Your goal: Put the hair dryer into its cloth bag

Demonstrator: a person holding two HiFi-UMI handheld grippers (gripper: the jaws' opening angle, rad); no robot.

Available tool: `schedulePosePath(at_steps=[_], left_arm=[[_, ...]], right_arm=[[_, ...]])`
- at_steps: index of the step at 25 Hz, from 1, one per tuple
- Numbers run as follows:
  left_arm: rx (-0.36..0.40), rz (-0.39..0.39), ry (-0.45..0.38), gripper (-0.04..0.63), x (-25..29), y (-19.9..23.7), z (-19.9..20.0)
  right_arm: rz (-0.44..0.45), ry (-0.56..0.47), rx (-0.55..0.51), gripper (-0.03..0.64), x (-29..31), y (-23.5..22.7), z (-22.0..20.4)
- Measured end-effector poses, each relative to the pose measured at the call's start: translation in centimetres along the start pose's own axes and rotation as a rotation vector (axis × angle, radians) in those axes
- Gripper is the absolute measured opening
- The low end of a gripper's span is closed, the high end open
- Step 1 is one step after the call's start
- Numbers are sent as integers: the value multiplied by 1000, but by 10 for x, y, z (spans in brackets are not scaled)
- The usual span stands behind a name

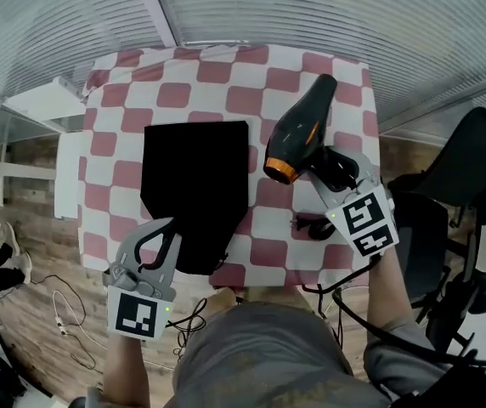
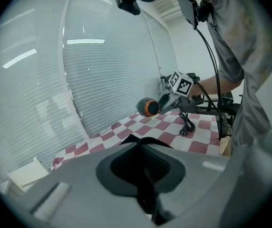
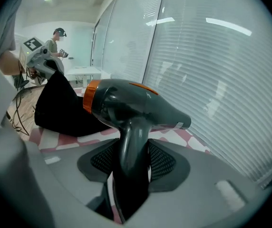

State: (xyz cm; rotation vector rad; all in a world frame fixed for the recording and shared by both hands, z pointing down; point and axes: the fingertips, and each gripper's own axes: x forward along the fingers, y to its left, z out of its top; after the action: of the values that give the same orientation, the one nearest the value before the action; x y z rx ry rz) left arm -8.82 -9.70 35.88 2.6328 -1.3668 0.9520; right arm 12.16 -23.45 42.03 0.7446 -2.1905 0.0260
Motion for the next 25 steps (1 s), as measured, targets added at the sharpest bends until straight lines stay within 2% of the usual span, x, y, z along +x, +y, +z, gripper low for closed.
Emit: schedulePosePath(at_steps=[6,12,17,25], left_arm=[[-56,-18,-4,11,-10,-6,2],[-30,-35,-34,11,-10,-11,4],[-42,-31,-40,11,-18,-14,8],[-10,-31,-9,11,-24,-14,2]], right_arm=[[17,-18,-51,210,-47,46,6],[60,-61,-62,210,-82,103,5],[111,-76,-115,210,-103,160,-2],[223,-146,-179,210,-127,253,6]])
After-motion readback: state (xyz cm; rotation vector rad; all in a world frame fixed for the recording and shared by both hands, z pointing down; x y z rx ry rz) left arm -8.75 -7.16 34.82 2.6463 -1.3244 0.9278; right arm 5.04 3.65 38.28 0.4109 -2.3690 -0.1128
